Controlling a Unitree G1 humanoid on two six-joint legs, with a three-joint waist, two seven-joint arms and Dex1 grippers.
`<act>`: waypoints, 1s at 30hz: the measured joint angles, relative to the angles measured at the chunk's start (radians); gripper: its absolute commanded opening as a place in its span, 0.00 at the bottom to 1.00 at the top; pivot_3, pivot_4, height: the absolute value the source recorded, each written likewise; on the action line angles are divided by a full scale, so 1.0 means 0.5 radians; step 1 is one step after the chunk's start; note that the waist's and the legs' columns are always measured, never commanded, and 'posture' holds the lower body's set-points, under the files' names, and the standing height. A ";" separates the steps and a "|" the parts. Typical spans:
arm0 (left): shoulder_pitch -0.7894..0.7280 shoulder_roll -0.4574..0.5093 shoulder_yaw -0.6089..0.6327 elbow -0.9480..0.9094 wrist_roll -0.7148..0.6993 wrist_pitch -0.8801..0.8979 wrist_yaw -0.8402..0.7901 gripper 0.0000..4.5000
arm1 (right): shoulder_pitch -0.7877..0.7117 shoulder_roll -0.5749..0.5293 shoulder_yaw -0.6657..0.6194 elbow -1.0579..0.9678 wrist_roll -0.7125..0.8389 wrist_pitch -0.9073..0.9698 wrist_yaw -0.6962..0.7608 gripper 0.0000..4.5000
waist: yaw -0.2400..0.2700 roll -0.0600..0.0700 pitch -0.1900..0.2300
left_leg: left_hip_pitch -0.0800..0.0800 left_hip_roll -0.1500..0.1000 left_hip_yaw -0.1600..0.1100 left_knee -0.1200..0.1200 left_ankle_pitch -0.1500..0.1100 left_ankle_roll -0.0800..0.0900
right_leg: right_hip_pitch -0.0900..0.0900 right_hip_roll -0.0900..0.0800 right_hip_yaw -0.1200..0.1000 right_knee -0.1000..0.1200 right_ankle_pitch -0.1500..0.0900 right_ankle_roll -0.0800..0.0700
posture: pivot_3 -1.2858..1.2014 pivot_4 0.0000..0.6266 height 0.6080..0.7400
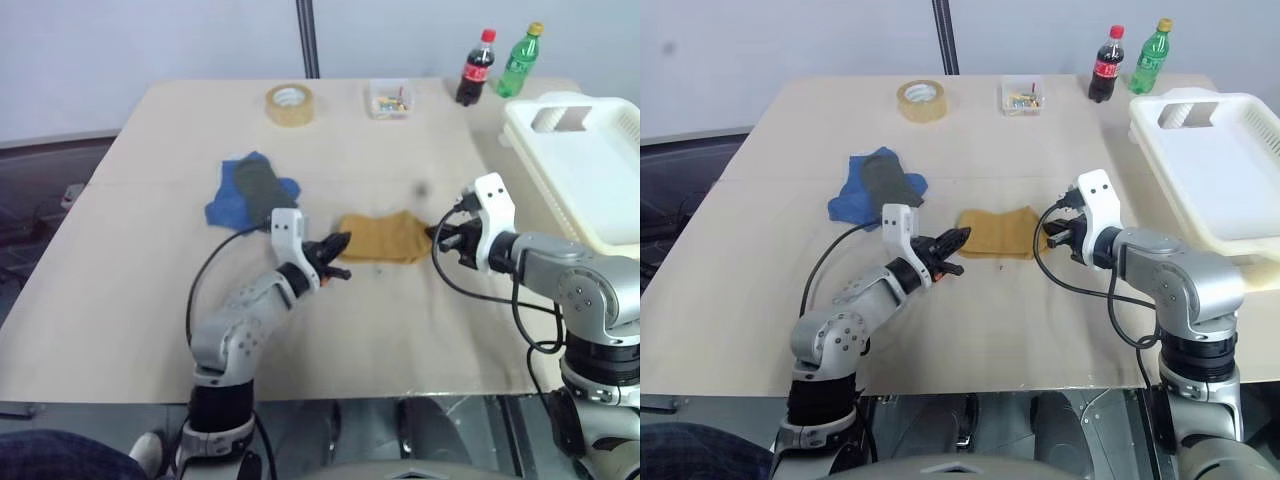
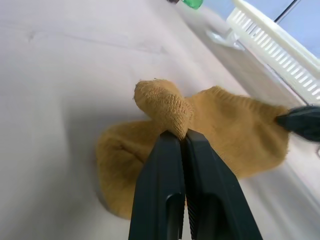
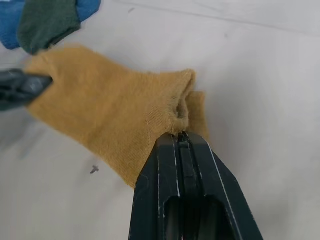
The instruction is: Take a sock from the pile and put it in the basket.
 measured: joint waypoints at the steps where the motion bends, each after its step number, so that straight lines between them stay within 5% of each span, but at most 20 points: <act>1: 0.000 -0.001 -0.024 0.033 0.022 -0.014 -0.003 0.02 | 0.000 0.000 0.002 0.006 -0.004 -0.003 -0.010 0.00 | 0.000 0.000 0.000 | 0.000 0.000 0.000 0.000 0.000 0.000 | 0.000 0.000 0.000 0.000 0.000 0.000 | 0.52 0.24 0.99; 6: 0.001 0.007 -0.089 0.110 0.073 -0.065 -0.023 0.02 | 0.006 0.001 0.004 0.025 -0.010 -0.003 -0.036 0.00 | 0.000 0.000 0.000 | 0.000 0.000 0.000 0.000 0.000 0.000 | 0.000 0.000 0.000 0.000 0.000 0.000 | 0.52 0.24 0.99; 10: -0.005 -0.016 -0.124 0.196 0.115 -0.121 -0.032 0.00 | 0.028 -0.045 0.059 0.067 -0.058 -0.087 -0.041 0.29 | 0.000 0.000 0.000 | 0.000 0.000 0.000 0.000 0.000 0.000 | 0.000 0.000 0.000 -0.001 0.000 0.000 | 0.52 0.24 0.99; 15: -0.040 -0.038 -0.141 0.269 0.186 -0.139 0.013 0.00 | 0.064 -0.160 0.166 0.094 -0.219 -0.429 -0.022 0.78 | 0.001 0.000 0.000 | 0.000 0.000 0.000 0.000 0.000 -0.001 | 0.000 0.000 0.000 0.000 0.000 0.000 | 0.52 0.24 0.99; 21: -0.037 -0.045 -0.154 0.281 0.217 -0.185 -0.016 0.00 | 0.087 -0.204 0.356 0.107 -0.394 -1.069 0.163 0.78 | 0.000 0.000 0.000 | 0.001 0.001 0.000 0.000 0.001 -0.001 | 0.001 0.001 0.000 0.000 0.000 0.000 | 0.52 0.24 0.99; 30: -0.052 -0.083 -0.130 0.314 0.222 -0.260 -0.030 0.66 | 0.110 -0.056 0.762 0.659 -0.811 -1.767 0.197 0.79 | 0.001 -0.001 -0.001 | 0.001 0.001 0.000 0.000 0.002 -0.004 | 0.001 0.001 0.000 -0.001 0.000 0.000 | 0.52 0.24 0.99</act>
